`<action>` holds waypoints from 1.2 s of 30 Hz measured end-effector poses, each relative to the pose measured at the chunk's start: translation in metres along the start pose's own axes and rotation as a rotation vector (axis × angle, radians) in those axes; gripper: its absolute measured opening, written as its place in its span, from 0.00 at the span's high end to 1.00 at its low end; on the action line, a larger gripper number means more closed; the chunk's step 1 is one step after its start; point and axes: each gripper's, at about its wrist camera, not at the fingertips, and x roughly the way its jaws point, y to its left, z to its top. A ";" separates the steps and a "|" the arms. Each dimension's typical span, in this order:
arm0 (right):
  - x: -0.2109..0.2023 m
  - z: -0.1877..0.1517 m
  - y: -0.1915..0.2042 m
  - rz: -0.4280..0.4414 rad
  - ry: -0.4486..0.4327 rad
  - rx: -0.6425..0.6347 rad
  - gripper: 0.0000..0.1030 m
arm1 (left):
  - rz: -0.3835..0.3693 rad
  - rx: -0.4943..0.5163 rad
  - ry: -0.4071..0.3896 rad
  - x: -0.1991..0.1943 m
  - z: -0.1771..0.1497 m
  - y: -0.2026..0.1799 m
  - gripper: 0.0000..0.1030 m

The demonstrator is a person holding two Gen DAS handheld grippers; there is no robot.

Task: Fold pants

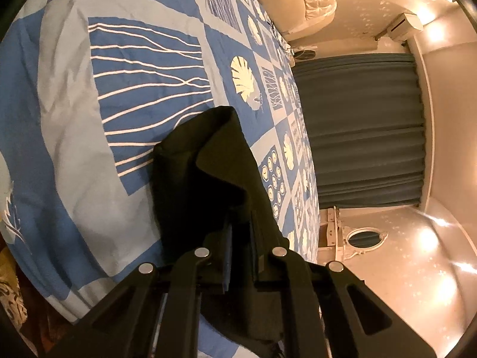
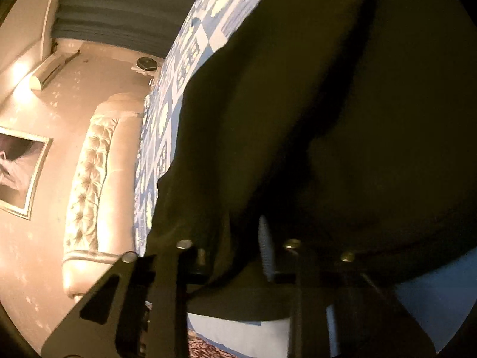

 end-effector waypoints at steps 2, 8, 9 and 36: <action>0.002 0.001 -0.002 0.016 -0.001 0.007 0.93 | -0.006 -0.006 -0.004 0.001 0.003 0.000 0.91; -0.023 -0.010 0.028 0.079 -0.079 -0.077 0.93 | -0.014 0.017 -0.056 -0.006 0.019 -0.007 0.91; -0.028 -0.012 0.032 0.090 -0.081 -0.088 0.93 | -0.015 0.029 -0.072 -0.009 0.022 -0.009 0.91; -0.016 -0.048 -0.008 0.027 0.008 -0.066 0.91 | -0.006 -0.183 -0.080 -0.036 -0.024 0.038 0.44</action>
